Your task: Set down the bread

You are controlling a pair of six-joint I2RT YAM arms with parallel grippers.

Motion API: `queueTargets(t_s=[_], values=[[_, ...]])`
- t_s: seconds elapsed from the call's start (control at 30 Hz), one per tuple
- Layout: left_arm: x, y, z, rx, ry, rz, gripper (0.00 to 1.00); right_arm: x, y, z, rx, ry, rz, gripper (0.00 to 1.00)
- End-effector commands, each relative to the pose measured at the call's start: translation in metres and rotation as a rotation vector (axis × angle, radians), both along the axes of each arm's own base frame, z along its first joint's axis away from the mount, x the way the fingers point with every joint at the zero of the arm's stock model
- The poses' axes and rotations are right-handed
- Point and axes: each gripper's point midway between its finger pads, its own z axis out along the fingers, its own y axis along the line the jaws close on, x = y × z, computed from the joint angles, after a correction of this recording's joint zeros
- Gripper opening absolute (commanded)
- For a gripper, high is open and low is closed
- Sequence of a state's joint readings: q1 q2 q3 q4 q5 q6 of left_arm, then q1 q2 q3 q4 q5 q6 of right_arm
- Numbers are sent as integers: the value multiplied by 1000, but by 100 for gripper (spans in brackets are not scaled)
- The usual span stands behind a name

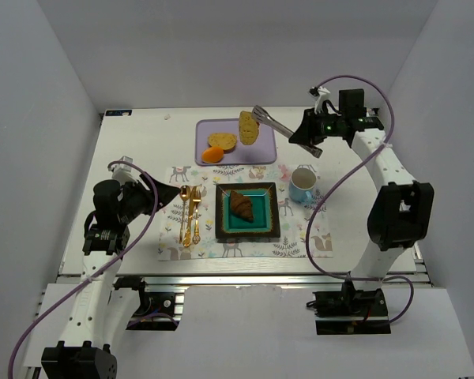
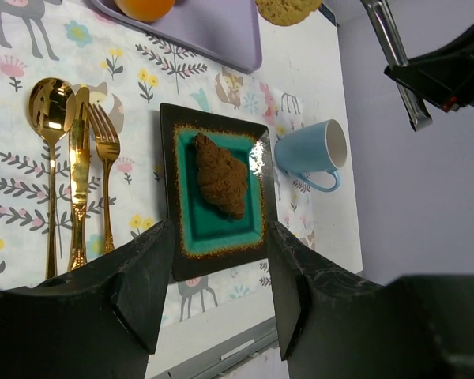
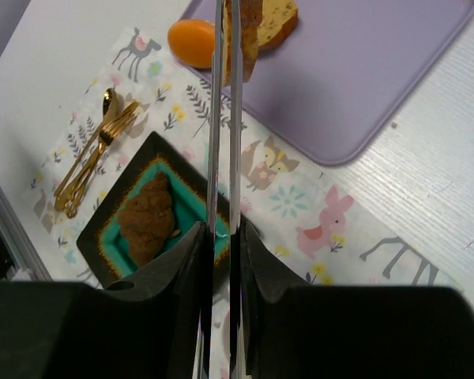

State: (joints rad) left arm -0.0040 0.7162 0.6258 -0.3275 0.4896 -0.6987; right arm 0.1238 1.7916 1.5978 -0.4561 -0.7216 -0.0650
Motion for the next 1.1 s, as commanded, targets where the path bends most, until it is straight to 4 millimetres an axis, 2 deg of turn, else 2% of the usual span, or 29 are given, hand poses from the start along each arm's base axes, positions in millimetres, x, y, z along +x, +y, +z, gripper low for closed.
queueTargets(t_s=[0.0, 0.07, 0.1, 0.17, 0.2, 0.27, 0.3, 0.33, 0.4, 0.43, 0.63, 0.8, 0.97, 1.07], values=[[3, 0, 13, -5, -49, 0, 60, -39, -2, 12, -2, 5, 66, 14], [3, -1, 13, -9, -53, -5, 60, -53, -4, 12, -20, -14, 87, 14], [4, -1, 12, -11, -52, -6, 60, -68, -7, 11, -28, -3, 93, 14], [4, -2, 11, -14, -50, -10, 60, -83, -11, 8, -58, -23, 124, 14], [5, -2, 11, -15, -53, -12, 60, -100, -13, 4, -69, -3, 133, 14], [5, -3, 9, -16, -48, -14, 60, -115, -17, -1, -95, -17, 165, 14], [6, -3, 9, -17, -49, -17, 60, -126, -18, 3, -98, -34, 171, 14], [6, -3, 7, -18, -45, -20, 60, -138, -20, -7, -104, -3, 183, 14], [7, -5, 7, -20, -46, -27, 60, -152, -23, -7, -125, -36, 196, 14], [7, -5, 5, -20, -41, -29, 60, -160, -24, -17, -138, -19, 203, 14], [8, -6, 3, -22, -42, -38, 60, -177, -38, -36, -227, -20, 194, 15], [7, -6, 4, -23, -42, -38, 60, -174, -46, -51, -282, 5, 173, 19], [5, -4, 3, -18, -40, -28, 60, -170, -47, -59, -307, 22, 174, 28], [3, -4, 4, -18, -42, -25, 60, -164, -48, -59, -321, 12, 166, 38]])
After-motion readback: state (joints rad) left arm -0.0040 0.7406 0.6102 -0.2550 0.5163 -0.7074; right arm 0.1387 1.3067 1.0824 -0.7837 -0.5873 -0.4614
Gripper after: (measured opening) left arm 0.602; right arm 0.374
